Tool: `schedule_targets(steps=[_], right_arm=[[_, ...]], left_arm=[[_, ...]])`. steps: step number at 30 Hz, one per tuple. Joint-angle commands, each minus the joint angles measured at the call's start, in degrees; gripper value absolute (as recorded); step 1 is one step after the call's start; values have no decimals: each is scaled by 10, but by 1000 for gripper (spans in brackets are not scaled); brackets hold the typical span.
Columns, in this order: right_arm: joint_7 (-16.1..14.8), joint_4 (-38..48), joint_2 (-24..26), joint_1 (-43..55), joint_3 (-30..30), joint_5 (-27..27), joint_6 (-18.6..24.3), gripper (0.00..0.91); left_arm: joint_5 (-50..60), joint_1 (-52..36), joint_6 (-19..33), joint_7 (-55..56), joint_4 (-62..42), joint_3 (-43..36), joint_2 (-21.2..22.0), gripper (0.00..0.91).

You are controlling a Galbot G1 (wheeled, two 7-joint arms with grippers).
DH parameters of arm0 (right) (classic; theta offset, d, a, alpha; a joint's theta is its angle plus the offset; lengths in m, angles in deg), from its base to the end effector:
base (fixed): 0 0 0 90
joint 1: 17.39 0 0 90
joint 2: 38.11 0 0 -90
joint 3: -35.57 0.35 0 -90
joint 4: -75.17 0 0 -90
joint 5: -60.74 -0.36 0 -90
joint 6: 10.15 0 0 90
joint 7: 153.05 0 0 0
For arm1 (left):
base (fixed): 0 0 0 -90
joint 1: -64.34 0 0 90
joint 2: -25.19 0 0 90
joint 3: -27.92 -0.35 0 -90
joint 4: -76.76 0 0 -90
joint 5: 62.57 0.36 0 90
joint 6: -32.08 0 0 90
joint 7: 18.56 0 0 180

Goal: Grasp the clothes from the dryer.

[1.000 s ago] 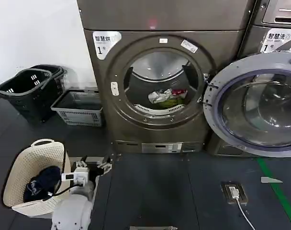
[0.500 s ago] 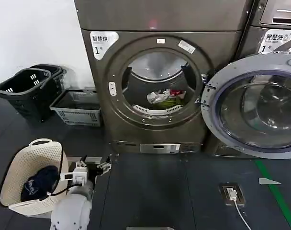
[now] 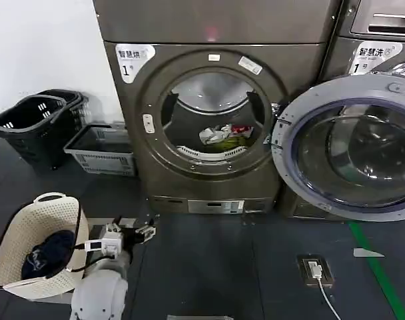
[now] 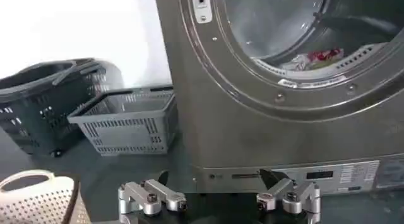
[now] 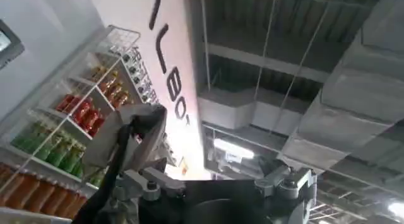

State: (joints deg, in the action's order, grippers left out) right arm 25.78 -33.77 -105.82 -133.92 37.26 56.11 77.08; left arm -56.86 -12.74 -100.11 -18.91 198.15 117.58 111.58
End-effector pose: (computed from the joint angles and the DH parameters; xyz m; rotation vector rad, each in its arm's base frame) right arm -0.0477 -0.4034 -0.0730 1.7607 2.1189 -1.0503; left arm 0.2632 0.0084 -0.2269 0.0519 -2.7218 -0.2057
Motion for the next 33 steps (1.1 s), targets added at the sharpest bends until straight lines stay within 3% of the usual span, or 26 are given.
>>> schedule_targets(steps=[1, 33], right_arm=[[0, -1, 0, -1, 0, 0, 0, 907], [1, 1, 0, -3, 5, 1, 1, 907]], left_arm=[[0, 0, -28, 0, -1, 0, -1, 907], [-3, 1, -28, 0, 0, 2, -2, 907]])
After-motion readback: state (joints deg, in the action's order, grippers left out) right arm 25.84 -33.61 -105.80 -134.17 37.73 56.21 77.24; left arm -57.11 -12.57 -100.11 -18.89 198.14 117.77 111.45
